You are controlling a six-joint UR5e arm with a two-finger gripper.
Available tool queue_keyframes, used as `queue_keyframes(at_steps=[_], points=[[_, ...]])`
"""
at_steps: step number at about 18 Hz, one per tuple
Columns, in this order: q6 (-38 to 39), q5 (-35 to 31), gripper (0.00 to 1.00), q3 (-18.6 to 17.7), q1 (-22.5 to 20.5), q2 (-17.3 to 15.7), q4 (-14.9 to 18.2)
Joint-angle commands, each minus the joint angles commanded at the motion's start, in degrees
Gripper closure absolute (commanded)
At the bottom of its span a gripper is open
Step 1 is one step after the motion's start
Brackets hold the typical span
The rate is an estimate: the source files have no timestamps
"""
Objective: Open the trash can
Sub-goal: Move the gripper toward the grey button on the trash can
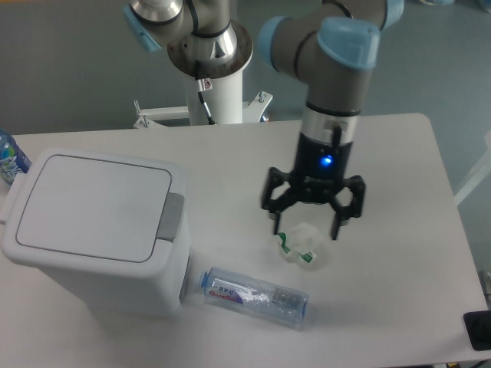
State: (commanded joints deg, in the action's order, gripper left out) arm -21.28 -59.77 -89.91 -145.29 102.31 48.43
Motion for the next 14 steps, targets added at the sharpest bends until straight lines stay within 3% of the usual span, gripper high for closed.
queue_keyframes(at_steps=[8, 14], points=[[2.9, -0.3, 0.00, -2.4, 5.1, -2.3, 0.0], [3.3, -0.4, 0.00, -4.3, 5.5, -3.2, -0.1]])
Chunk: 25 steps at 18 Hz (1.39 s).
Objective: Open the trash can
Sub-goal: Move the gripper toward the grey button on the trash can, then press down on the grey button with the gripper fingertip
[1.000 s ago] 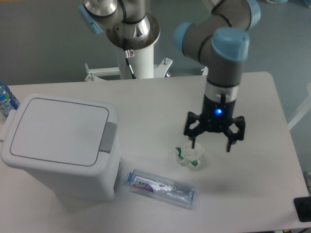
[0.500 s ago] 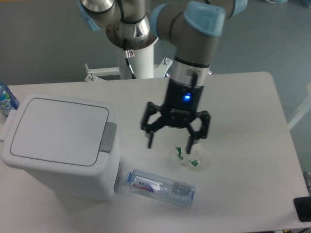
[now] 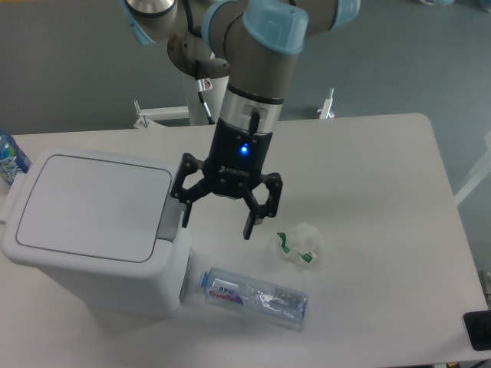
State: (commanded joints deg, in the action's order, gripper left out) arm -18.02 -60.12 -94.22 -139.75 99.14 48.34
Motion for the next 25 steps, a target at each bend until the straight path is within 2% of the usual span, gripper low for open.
queue_keyframes(at_steps=[5, 25], points=[[1.2, 0.2, 0.00, 0.8, 0.0, -0.2, 0.1], [1.1, -0.3, 0.00, -0.1, 0.5, 0.4, 0.1]])
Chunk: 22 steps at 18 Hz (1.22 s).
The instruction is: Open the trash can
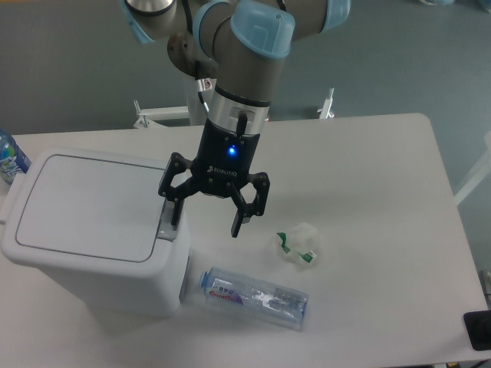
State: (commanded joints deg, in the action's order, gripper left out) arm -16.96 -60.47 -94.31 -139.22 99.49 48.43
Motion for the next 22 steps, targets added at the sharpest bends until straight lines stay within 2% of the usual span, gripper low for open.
queue_keyframes(at_steps=[9, 14, 18, 22], points=[[0.2, 0.2, 0.00, 1.6, -0.3, -0.3, 0.0], [-2.2, -0.3, 0.00, 3.6, -4.6, 0.0, -1.1], [-14.8, -1.2, 0.00, 2.6, -9.4, 0.6, -1.8], [-31.2, -8.5, 0.00, -3.1, -16.5, 0.9, -1.8]])
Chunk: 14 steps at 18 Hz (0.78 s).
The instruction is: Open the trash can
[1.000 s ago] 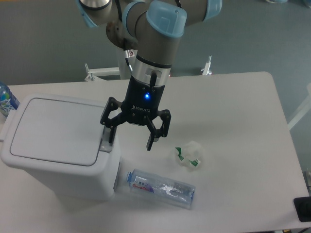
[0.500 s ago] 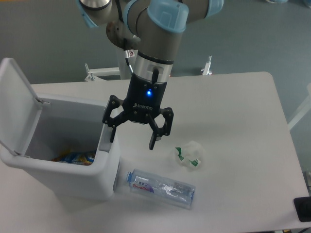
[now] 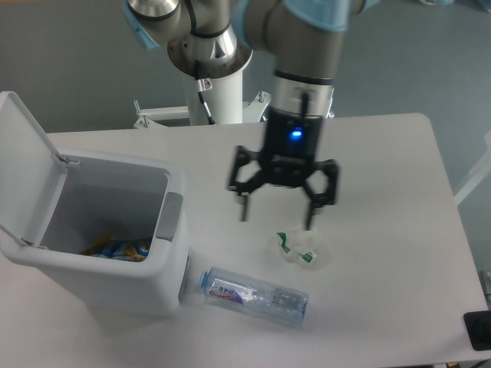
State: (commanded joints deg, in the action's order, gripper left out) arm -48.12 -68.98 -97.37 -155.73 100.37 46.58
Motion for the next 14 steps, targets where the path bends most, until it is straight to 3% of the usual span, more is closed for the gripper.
queue_keyframes(at_steps=[5, 11, 14], points=[[-16.2, -7.1, 0.00, -0.6, -4.3, 6.1, 0.2], [-25.6, -15.7, 0.00, -3.4, -3.4, 6.3, 0.4], [-27.5, -16.4, 0.00, -4.3, -3.1, 6.3, 0.3]])
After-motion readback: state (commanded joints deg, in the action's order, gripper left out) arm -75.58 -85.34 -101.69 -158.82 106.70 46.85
